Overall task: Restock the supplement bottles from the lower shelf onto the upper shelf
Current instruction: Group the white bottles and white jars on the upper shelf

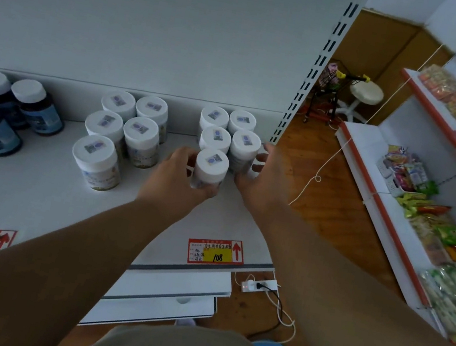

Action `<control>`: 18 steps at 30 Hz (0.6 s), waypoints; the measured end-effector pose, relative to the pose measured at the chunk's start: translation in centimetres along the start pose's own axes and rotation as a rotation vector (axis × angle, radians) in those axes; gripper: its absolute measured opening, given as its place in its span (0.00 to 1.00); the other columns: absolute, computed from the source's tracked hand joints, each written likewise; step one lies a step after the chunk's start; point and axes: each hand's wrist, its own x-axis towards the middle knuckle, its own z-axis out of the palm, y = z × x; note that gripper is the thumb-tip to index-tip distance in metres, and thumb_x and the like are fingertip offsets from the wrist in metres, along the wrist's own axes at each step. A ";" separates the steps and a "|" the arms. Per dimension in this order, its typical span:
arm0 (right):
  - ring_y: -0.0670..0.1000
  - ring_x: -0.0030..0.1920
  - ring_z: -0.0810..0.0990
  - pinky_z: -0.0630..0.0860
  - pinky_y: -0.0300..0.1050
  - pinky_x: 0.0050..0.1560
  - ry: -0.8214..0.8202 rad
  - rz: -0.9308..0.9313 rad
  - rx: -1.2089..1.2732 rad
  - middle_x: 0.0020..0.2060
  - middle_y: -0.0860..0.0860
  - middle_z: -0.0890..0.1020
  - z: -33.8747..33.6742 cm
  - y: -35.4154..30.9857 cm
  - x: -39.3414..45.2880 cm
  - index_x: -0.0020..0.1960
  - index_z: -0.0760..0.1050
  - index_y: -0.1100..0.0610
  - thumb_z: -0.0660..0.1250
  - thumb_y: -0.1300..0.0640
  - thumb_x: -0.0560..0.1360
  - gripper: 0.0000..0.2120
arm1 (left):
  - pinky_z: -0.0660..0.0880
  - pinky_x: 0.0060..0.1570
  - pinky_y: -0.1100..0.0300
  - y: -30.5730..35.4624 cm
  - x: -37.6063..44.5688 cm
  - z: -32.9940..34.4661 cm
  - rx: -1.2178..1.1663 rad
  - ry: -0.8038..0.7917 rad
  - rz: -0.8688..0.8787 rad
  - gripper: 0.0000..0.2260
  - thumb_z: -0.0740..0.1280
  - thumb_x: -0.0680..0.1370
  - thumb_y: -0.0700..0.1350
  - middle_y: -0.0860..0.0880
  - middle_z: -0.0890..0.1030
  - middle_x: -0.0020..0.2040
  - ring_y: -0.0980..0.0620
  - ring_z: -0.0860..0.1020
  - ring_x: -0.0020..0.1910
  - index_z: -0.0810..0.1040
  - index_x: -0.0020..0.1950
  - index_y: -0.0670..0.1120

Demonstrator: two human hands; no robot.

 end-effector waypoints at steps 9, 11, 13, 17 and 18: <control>0.47 0.53 0.77 0.75 0.41 0.50 0.030 -0.034 0.003 0.57 0.48 0.77 0.4 -0.9 0.3 0.68 0.67 0.53 0.77 0.50 0.70 0.31 | 0.76 0.53 0.53 -0.3 0.6 -0.1 0.009 -0.031 0.026 0.29 0.79 0.67 0.55 0.51 0.77 0.59 0.52 0.77 0.54 0.71 0.63 0.50; 0.45 0.53 0.77 0.76 0.43 0.52 0.007 -0.069 -0.019 0.58 0.48 0.76 0.2 -0.8 0.1 0.69 0.67 0.53 0.74 0.55 0.73 0.28 | 0.76 0.52 0.53 -0.4 0.9 -0.1 0.033 -0.052 0.034 0.30 0.79 0.67 0.55 0.50 0.77 0.61 0.51 0.78 0.54 0.71 0.64 0.50; 0.45 0.55 0.76 0.77 0.47 0.55 -0.004 -0.096 -0.044 0.60 0.48 0.76 -0.1 -0.8 -0.1 0.70 0.66 0.53 0.73 0.56 0.74 0.27 | 0.75 0.50 0.55 -0.5 1.0 -0.1 0.060 -0.069 0.037 0.30 0.78 0.67 0.56 0.50 0.76 0.62 0.52 0.78 0.53 0.71 0.64 0.50; 0.42 0.55 0.72 0.70 0.40 0.52 -0.007 -0.087 -0.023 0.58 0.45 0.73 -0.5 -1.5 -0.1 0.69 0.68 0.54 0.76 0.49 0.72 0.30 | 0.75 0.50 0.56 -0.4 1.0 -0.1 0.056 -0.071 0.029 0.29 0.78 0.67 0.55 0.51 0.76 0.62 0.52 0.78 0.53 0.72 0.64 0.51; 0.42 0.54 0.71 0.68 0.38 0.52 -0.002 -0.088 -0.040 0.59 0.47 0.74 -0.5 -1.5 0.0 0.69 0.68 0.54 0.76 0.49 0.72 0.31 | 0.75 0.50 0.56 -0.4 1.0 -0.1 0.052 -0.071 0.027 0.29 0.78 0.67 0.55 0.51 0.76 0.61 0.52 0.78 0.52 0.72 0.64 0.51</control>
